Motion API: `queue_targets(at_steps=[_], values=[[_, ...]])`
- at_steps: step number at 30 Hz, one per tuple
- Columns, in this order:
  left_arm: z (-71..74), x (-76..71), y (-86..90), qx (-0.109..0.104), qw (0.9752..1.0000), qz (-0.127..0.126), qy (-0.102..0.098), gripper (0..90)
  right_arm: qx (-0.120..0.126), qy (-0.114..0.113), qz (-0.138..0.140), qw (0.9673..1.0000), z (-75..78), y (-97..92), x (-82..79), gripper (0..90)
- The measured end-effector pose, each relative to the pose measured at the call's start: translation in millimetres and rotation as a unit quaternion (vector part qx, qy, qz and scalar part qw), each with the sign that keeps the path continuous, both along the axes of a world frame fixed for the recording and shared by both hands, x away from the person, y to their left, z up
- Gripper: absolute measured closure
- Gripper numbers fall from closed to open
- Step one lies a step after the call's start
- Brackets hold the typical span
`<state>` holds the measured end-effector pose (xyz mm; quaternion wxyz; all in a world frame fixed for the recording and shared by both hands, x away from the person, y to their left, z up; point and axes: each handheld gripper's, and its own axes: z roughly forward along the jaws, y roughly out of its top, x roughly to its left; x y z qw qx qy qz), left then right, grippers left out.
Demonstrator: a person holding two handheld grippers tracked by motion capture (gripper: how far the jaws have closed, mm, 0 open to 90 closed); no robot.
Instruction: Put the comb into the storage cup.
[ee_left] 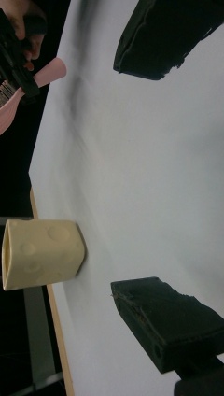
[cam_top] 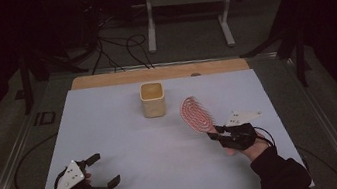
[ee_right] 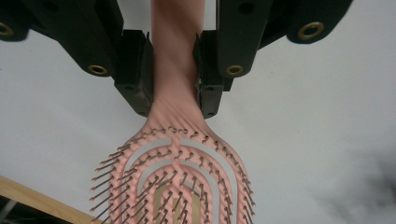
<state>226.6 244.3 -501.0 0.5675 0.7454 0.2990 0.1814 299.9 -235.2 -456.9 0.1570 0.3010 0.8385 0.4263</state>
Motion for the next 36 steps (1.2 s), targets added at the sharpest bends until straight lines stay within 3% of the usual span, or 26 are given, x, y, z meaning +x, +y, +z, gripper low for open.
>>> queue_targets(at_steps=[12,23,36], values=[[0.7,0.5,-0.3,-0.002,1.0,0.001,0.002,0.2,0.029,-0.007,-0.023,0.9993,-11.5,-7.8,-12.3,70.1],[2.3,2.2,-3.5,-0.003,0.9999,0.002,0.01,0.1,0.02,-0.009,-0.024,0.9995,-15.4,-7.3,-14.3,70.0],[18.8,11.4,-8.5,0.002,0.9998,0.001,0.018,0.1,0.023,-0.006,-0.028,0.9993,-14.6,-5.8,-13.8,70.1]])
